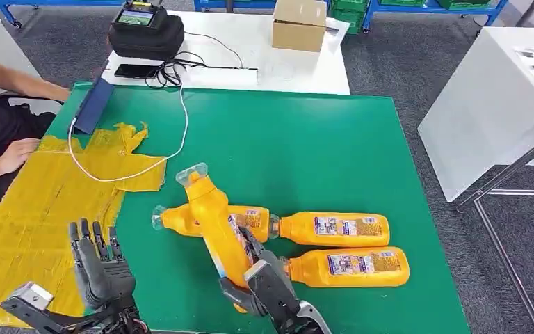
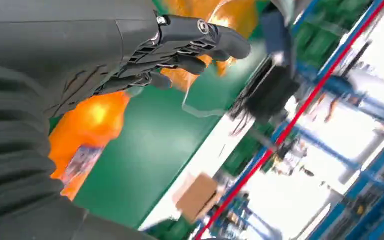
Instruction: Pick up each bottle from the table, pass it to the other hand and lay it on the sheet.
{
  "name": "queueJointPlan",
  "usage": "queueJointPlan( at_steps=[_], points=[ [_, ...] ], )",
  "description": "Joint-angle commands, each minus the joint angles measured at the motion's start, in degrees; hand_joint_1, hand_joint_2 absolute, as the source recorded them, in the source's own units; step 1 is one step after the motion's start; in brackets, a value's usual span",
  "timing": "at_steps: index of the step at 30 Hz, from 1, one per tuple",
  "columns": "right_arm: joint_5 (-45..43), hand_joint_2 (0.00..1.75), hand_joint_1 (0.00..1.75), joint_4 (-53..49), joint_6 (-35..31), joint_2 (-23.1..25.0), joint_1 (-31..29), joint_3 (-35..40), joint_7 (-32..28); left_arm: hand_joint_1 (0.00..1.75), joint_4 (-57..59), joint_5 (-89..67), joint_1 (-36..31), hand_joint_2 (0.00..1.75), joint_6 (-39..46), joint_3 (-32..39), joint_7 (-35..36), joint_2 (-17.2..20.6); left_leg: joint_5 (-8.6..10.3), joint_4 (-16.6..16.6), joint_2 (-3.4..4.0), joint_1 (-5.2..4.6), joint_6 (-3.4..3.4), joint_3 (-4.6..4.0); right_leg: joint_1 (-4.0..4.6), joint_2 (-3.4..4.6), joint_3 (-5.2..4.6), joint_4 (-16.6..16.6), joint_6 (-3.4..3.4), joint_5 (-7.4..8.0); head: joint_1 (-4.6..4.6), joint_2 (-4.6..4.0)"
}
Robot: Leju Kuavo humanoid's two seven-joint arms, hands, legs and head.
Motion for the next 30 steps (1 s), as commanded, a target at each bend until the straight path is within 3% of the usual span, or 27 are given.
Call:
queueJointPlan(
  at_steps=[1, 12, 23, 25, 30],
  points=[
    [0.43, 1.75, 1.75, -4.19, 1.20, -2.04, 0.03, 1.91, -0.74, 0.00, 2.58, 2.18, -0.90, 1.75, -6.70, -3.47, 2.63, 4.05, 0.02, -0.11, 0.03, -0.04, 0.10, 0.11, 0.01, -0.03, 0.10, -0.07, -0.27, -0.01, 0.02, 0.00],
    [6.30, 1.75, 1.75, -1.97, 9.04, -3.01, -3.20, 8.17, 1.31, 0.00, 5.21, -4.63, -3.48, 1.75, -23.12, -7.88, 2.20, 6.28, 0.03, -0.14, 0.02, -0.05, 0.13, 0.14, 0.01, -0.05, 0.14, -0.11, -0.28, 0.00, 0.00, 0.00],
    [13.05, 1.75, 1.75, -0.71, 13.48, -1.81, -5.07, 11.43, 1.37, 0.00, 8.01, -11.32, -5.12, 1.75, -27.53, -9.16, 1.41, 6.33, 0.01, -0.09, 0.05, 0.00, 0.08, 0.07, 0.04, 0.00, 0.07, -0.09, -0.20, 0.01, 0.00, 0.00],
    [14.19, 1.75, 1.75, -1.24, 13.91, -2.48, -4.88, 12.37, 0.79, 1.75, 8.45, -13.75, -5.29, 1.75, -28.89, -10.18, 0.22, 7.01, 0.02, -0.17, 0.07, -0.04, 0.13, 0.15, 0.03, -0.02, 0.14, -0.14, -0.32, 0.00, 0.00, 0.00],
    [14.90, 1.75, 1.75, -3.10, 13.14, -5.26, -3.35, 13.04, -0.33, 1.75, 8.40, -18.66, -4.80, 1.75, -30.10, -12.19, -1.13, 8.38, 0.01, -0.11, -0.03, -0.04, 0.11, 0.09, 0.01, -0.10, 0.11, -0.11, -0.21, -0.03, 0.00, 0.00]
  ],
)
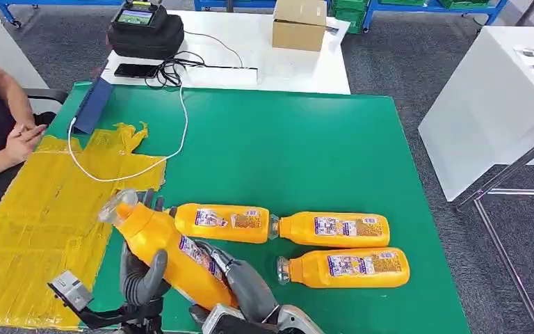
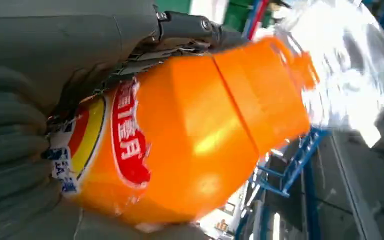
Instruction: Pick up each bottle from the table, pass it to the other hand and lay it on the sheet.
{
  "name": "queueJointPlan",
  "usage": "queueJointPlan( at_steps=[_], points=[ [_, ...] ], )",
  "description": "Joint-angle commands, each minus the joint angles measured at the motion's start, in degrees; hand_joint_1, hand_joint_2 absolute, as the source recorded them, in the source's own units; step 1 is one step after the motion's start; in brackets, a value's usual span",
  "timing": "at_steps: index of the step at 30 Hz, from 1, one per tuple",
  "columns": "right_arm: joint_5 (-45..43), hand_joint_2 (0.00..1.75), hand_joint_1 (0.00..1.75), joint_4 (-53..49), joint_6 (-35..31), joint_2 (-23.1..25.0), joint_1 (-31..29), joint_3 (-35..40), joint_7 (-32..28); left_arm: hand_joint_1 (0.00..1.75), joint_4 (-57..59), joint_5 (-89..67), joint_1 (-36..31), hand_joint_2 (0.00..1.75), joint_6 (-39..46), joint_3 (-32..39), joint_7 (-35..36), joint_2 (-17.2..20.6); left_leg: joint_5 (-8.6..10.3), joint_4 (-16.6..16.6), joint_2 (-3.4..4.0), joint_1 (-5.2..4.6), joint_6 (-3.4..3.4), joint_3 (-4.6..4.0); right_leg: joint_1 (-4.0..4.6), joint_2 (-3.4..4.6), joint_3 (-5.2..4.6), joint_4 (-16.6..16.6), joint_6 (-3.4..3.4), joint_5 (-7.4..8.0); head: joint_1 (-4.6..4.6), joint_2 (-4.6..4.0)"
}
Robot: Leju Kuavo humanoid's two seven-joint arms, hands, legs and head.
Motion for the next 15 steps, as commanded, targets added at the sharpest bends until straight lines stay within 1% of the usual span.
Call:
queueJointPlan(
  at_steps=[1, 2, 3, 4, 6, 7, 8, 9, 11, 12, 13, 14, 15],
  points=[
    [1.18, 1.75, 1.75, 1.03, 1.21, -3.11, -0.01, 5.26, -1.27, 1.75, 4.53, -5.72, -2.14, 1.75, -2.57, -5.70, -1.13, 3.64, 0.00, -0.16, -0.06, -0.06, 0.16, 0.23, 0.01, -0.14, 0.28, -0.16, -0.32, -0.04, 0.00, 0.00],
    [1.18, 1.75, 1.75, 1.03, 1.21, -3.11, -0.01, 5.26, -1.27, 1.75, 4.53, -5.72, -2.14, 1.75, -2.57, -5.70, -1.13, 3.64, 0.00, -0.10, -0.06, -0.04, 0.12, 0.15, 0.01, -0.13, 0.20, -0.12, -0.24, -0.04, 0.00, 0.00],
    [1.18, 1.75, 1.75, 0.84, 1.09, -3.29, 0.07, 5.24, -1.33, 1.75, 4.48, -6.23, -2.16, 1.75, -2.56, -5.87, -1.21, 3.75, 0.00, -0.16, -0.06, -0.06, 0.17, 0.23, 0.01, -0.15, 0.27, -0.16, -0.34, -0.04, 0.00, 0.00],
    [1.17, 1.75, 1.75, 0.58, 0.76, -3.57, 0.24, 5.34, -1.44, 1.75, 4.54, -6.64, -2.11, 1.75, -2.67, -6.00, -1.33, 3.81, 0.00, -0.09, -0.02, -0.04, 0.11, 0.13, 0.00, -0.08, 0.15, -0.09, -0.24, -0.02, 0.00, 0.00],
    [1.08, 1.75, 1.75, -0.07, -0.24, -4.24, 0.71, 5.50, -1.43, 1.75, 4.61, -7.09, -1.90, 1.75, -2.96, -5.97, -1.48, 3.74, 0.01, -0.15, -0.02, -0.06, 0.17, 0.22, 0.02, -0.11, 0.25, -0.14, -0.37, -0.03, 0.00, 0.00],
    [1.07, 1.75, 1.75, -0.29, -0.72, -4.49, 0.91, 5.56, -1.32, 1.75, 4.56, -7.38, -1.79, 1.75, -2.91, -5.94, -1.62, 3.72, 0.01, -0.09, -0.04, -0.03, 0.11, 0.12, 0.02, -0.10, 0.15, -0.09, -0.24, -0.03, 0.00, 0.00],
    [1.20, 1.75, 1.75, -0.63, -1.57, -4.70, 1.18, 5.49, -1.15, 1.75, 4.22, -8.06, -1.60, 1.75, -2.18, -5.82, -2.03, 3.63, 0.01, -0.14, -0.07, -0.07, 0.15, 0.19, 0.00, -0.15, 0.23, -0.12, -0.33, -0.05, 0.00, 0.00],
    [1.31, 1.75, 1.75, -1.04, -2.54, -4.84, 1.25, 5.40, -0.91, 1.75, 3.71, -8.73, -1.41, 1.75, -1.48, -5.62, -2.26, 3.54, -0.01, -0.07, -0.03, -0.02, 0.10, 0.12, 0.02, -0.09, 0.14, -0.08, -0.22, -0.03, 0.00, 0.00],
    [1.28, 1.75, 1.75, -2.09, -4.46, -4.88, 1.45, 4.71, -0.42, 1.75, 1.50, -13.54, -1.15, 1.75, 2.83, -5.35, -3.14, 3.45, -0.01, -0.14, -0.01, -0.07, 0.17, 0.21, 0.00, -0.10, 0.23, -0.13, -0.35, -0.05, 0.00, 0.00],
    [1.17, 1.75, 1.75, -3.06, -5.48, -4.75, 1.64, 3.66, -0.18, 1.75, -1.01, -19.20, -1.24, 1.75, 7.47, -5.00, -3.58, 3.37, -0.03, -0.06, 0.02, -0.03, 0.12, 0.11, 0.02, -0.05, 0.12, -0.07, -0.25, -0.04, 0.00, 0.00],
    [1.94, 1.75, 1.75, -3.94, -6.46, -4.66, 1.67, 2.89, -0.11, 1.75, -3.19, -24.32, -1.46, 1.75, 11.39, -4.47, -3.42, 3.40, -0.05, -0.04, 0.03, -0.05, 0.15, 0.11, 0.02, -0.05, 0.13, -0.04, -0.31, -0.06, 0.00, 0.00],
    [2.48, 1.75, 1.75, -5.13, -7.23, -4.44, 1.80, 1.77, 0.11, 1.75, -5.55, -30.27, -2.33, 1.75, 15.26, -4.07, -2.83, 4.49, -0.05, -0.04, 0.02, -0.06, 0.17, 0.11, 0.02, -0.07, 0.13, -0.03, -0.36, -0.08, 0.00, 0.00],
    [2.37, 1.75, 0.59, -5.59, -6.94, -4.39, 1.77, 1.43, 0.32, 1.75, -6.37, -33.59, -3.02, 1.75, 17.34, -3.31, -2.18, 5.27, -0.03, 0.05, 0.00, -0.01, 0.09, -0.05, 0.04, -0.06, -0.02, 0.05, -0.23, -0.05, 0.00, 0.00]
  ],
)
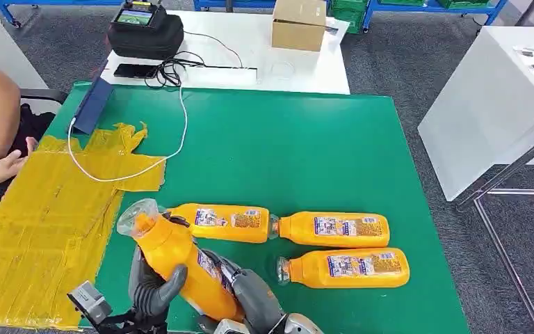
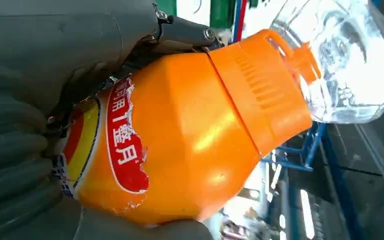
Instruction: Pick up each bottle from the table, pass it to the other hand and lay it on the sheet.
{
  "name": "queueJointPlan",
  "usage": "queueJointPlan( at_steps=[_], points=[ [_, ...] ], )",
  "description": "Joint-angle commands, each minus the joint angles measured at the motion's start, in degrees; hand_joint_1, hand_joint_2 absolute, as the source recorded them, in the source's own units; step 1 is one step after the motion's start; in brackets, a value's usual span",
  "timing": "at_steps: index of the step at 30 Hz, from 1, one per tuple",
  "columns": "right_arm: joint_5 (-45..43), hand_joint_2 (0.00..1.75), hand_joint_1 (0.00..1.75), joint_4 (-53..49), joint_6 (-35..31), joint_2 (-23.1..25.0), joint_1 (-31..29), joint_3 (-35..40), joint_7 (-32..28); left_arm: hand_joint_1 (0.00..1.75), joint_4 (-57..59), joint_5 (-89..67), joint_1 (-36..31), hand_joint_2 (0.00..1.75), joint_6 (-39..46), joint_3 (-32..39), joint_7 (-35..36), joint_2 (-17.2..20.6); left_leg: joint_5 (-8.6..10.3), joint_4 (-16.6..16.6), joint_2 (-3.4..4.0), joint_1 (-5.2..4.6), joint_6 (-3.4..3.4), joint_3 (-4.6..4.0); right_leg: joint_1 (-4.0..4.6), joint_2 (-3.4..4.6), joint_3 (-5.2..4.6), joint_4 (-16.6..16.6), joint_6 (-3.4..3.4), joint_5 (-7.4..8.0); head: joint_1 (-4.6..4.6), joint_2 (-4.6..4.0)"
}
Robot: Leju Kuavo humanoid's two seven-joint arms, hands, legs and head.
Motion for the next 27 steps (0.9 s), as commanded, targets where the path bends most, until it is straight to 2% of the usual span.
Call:
queueJointPlan(
  at_steps=[1, 2, 3, 4, 5, 6, 8, 12, 13, 17, 19, 20, 21, 22, 23, 27],
  points=[
    [1.11, 1.75, 0.00, -5.08, -3.13, -0.88, 0.33, -1.01, 1.18, 1.75, -7.70, -26.13, -3.90, 1.75, 18.41, -0.21, 0.97, 4.40, -0.03, 0.03, 0.01, -0.03, 0.13, 0.00, 0.03, -0.08, 0.01, 0.07, -0.33, -0.07, 0.00, 0.00],
    [1.17, 1.75, 0.00, -5.50, -3.03, -0.57, 0.06, -1.63, 0.87, 1.75, -7.84, -31.47, -5.29, 1.75, 22.50, 0.55, 1.67, 5.77, 0.01, -0.01, -0.01, -0.03, 0.07, -0.03, 0.02, -0.06, -0.03, 0.05, -0.22, -0.03, 0.00, 0.00],
    [1.03, 1.75, 0.00, -5.63, -2.24, -0.21, -0.42, -2.09, 1.01, 1.75, -7.94, -30.97, -6.14, 1.75, 22.05, 1.42, 2.28, 6.34, 0.02, -0.04, 0.01, -0.03, 0.09, 0.04, 0.03, -0.06, 0.03, 0.04, -0.32, -0.04, 0.00, 0.00],
    [1.28, 1.75, 0.00, -5.93, -2.07, 0.01, -0.13, -2.93, 0.56, 1.75, -7.64, -36.86, -6.89, 1.75, 25.56, 1.86, 3.09, 7.87, 0.03, -0.04, 0.04, -0.01, 0.05, 0.01, 0.03, -0.02, -0.02, 0.02, -0.24, 0.00, 0.00, 0.00],
    [2.34, 1.75, 0.00, -8.19, -1.90, -1.39, 0.71, -3.19, 1.74, 1.75, -6.99, -41.30, -7.28, 1.75, 28.46, 2.44, 3.97, 9.74, 0.04, -0.07, 0.04, -0.02, 0.07, 0.06, 0.04, -0.04, 0.02, 0.03, -0.34, -0.02, 0.00, 0.00],
    [2.41, 1.75, 0.00, -9.37, -1.85, -2.05, 1.26, -3.26, 2.12, 1.75, -6.81, -41.22, -7.29, 1.75, 28.53, 2.93, 4.07, 10.06, 0.07, -0.16, 0.03, -0.03, 0.09, 0.17, 0.05, -0.06, 0.11, -0.02, -0.44, -0.01, 0.00, 0.00],
    [2.36, 1.75, 0.00, -10.95, -2.30, -2.73, 2.00, -4.13, 1.97, 1.75, -4.53, -53.27, -8.60, 1.75, 36.08, 4.30, 6.61, 13.45, 0.06, -0.13, -0.01, -0.03, 0.09, 0.15, 0.06, -0.10, 0.13, -0.02, -0.39, -0.03, 0.00, 0.00],
    [2.18, 1.75, 0.00, -11.01, -2.05, -2.81, 2.02, -4.44, 1.90, 1.75, -3.93, -53.11, -8.90, 1.75, 35.90, 5.18, 6.41, 14.00, 0.01, -0.13, 0.13, 0.00, 0.13, 0.22, 0.07, 0.04, 0.19, -0.06, -0.34, -0.01, 0.00, 0.00],
    [2.24, 1.75, 0.00, -10.64, -1.99, -2.87, 1.77, -4.33, 1.81, 1.75, -3.49, -57.97, -8.98, 1.75, 38.28, 5.03, 7.86, 14.68, 0.01, -0.09, 0.09, 0.00, 0.09, 0.15, 0.06, 0.01, 0.15, -0.02, -0.25, -0.01, 0.00, 0.00],
    [1.77, 1.75, 0.00, -10.70, -1.14, -4.38, 1.46, -5.36, 1.11, 1.75, 3.82, -73.38, -11.39, 1.75, 41.71, 4.97, 15.10, 21.24, 0.06, -0.21, 0.07, -0.03, 0.11, 0.25, 0.04, -0.03, 0.23, -0.09, -0.39, 0.01, 0.00, 0.00],
    [2.78, 1.75, 0.00, -9.45, 0.59, -4.48, 0.58, -6.47, 0.99, 1.75, 12.25, -83.62, -14.55, 1.75, 40.08, 3.49, 19.96, 25.90, 0.12, -0.27, 0.04, -0.04, 0.09, 0.29, 0.02, -0.05, 0.26, -0.13, -0.39, 0.04, 0.00, 0.00],
    [4.47, 1.75, 0.00, -7.65, 2.18, -4.49, -0.49, -6.97, 2.08, 1.75, 18.37, -83.09, -17.29, 1.75, 39.35, 2.22, 20.00, 27.99, 0.12, -0.26, 0.02, -0.04, 0.07, 0.28, 0.03, -0.06, 0.25, -0.11, -0.37, 0.04, 0.00, 0.00],
    [5.03, 1.75, 0.00, -6.25, 2.79, -4.06, -0.91, -7.46, 2.02, 1.75, 23.66, -82.41, -19.83, 1.75, 37.90, 1.94, 20.14, 28.76, 0.19, -0.35, 0.01, -0.03, 0.07, 0.35, 0.04, -0.08, 0.29, -0.15, -0.46, 0.08, 0.00, 0.00],
    [5.27, 1.75, 0.00, -4.58, 3.42, -3.63, -1.67, -7.54, 1.36, 1.75, 28.99, -82.76, -22.60, 1.75, 36.71, 1.15, 20.16, 29.68, 0.15, -0.24, -0.04, -0.02, 0.03, 0.27, 0.03, -0.10, 0.23, -0.10, -0.27, 0.06, 0.00, 0.00],
    [5.45, 1.75, 0.00, -2.94, 3.54, -3.04, -2.26, -7.66, 0.77, 1.75, 33.01, -81.80, -24.68, 1.75, 38.85, 0.78, 19.27, 30.09, 0.23, -0.33, -0.05, -0.02, 0.07, 0.33, 0.05, -0.14, 0.27, -0.16, -0.41, 0.11, 0.02, 0.00],
    [6.03, 1.75, 0.00, -2.11, 3.77, -3.20, -2.93, -7.16, 0.84, 1.75, 36.05, -81.71, -26.35, 1.75, 37.30, 0.15, 19.36, 30.46, 0.20, -0.20, 0.04, 0.10, 0.11, 0.25, 0.14, -0.06, 0.17, -0.06, -0.36, 0.08, 0.00, 0.00]
  ],
)
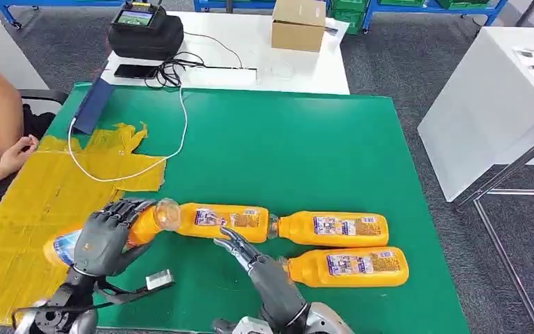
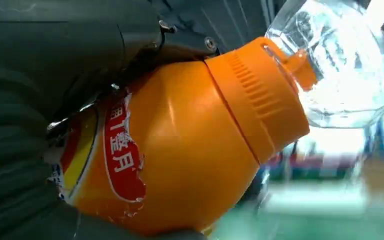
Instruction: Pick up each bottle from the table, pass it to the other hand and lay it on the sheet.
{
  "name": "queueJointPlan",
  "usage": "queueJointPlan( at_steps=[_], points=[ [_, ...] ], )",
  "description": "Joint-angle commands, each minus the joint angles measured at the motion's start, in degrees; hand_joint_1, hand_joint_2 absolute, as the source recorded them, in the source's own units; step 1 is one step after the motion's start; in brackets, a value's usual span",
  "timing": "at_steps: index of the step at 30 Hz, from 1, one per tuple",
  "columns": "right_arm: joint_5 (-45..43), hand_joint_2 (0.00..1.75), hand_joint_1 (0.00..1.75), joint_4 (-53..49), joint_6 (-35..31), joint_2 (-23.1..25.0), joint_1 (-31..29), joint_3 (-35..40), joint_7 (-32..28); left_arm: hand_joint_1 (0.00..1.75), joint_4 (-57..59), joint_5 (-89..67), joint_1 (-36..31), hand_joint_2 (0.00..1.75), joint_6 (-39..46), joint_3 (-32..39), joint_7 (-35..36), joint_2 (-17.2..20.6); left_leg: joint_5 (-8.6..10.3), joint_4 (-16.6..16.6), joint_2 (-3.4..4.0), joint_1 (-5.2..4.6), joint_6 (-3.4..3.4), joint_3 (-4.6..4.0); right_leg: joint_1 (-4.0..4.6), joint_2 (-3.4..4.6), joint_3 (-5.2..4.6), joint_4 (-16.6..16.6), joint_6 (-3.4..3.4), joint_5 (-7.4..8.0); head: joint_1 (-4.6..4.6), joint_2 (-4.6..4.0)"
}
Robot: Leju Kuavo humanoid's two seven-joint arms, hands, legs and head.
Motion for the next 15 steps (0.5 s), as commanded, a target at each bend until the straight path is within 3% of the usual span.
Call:
queueJointPlan(
  at_steps=[1, 9, 10, 11, 15],
  points=[
    [1.00, 1.75, 0.00, 8.01, 1.04, 0.07, -3.95, -1.21, -0.57, 1.75, 25.12, 0.10, -11.44, 1.75, -1.70, -4.04, -0.27, 6.17, 0.09, -0.15, 0.00, -0.05, 0.11, 0.12, -0.01, -0.06, 0.13, -0.10, -0.22, 0.03, 0.00, 0.00],
    [7.38, 1.75, 0.00, 18.08, 1.00, 1.20, -11.46, -2.66, 3.61, 1.75, 33.81, -0.65, -16.91, 1.75, -5.59, -8.99, -1.30, 5.10, 0.14, -0.21, 0.00, -0.12, 0.27, 0.06, -0.03, -0.10, 0.70, -0.18, -0.40, 0.06, 0.02, 0.00],
    [7.38, 1.75, 0.00, 18.08, 1.00, 1.20, -11.46, -2.66, 3.61, 0.44, 33.81, -0.65, -16.91, 1.75, -5.59, -8.99, -1.30, 5.10, 0.17, -0.23, -0.03, -0.11, 0.26, 0.06, -0.02, -0.12, 0.70, -0.20, -0.38, 0.10, 0.00, 0.00],
    [8.03, 1.75, 0.00, 19.10, 1.26, 1.34, -11.98, -2.91, 3.73, 0.00, 33.92, -0.02, -17.34, 1.75, -5.15, -9.57, -2.10, 5.11, 0.21, -0.23, -0.05, -0.11, 0.27, 0.04, -0.01, -0.16, 0.67, -0.17, -0.44, 0.10, 0.02, 0.00],
    [8.70, 1.75, 0.00, 28.10, 3.69, 2.13, -16.99, -4.64, 4.62, 0.00, 35.90, 6.04, -21.22, 1.75, -8.70, -10.29, -7.16, 3.41, 0.17, -0.08, -0.01, -0.09, 0.23, -0.13, -0.02, -0.08, 0.48, -0.06, -0.22, 0.09, 0.00, 0.00]
  ],
)
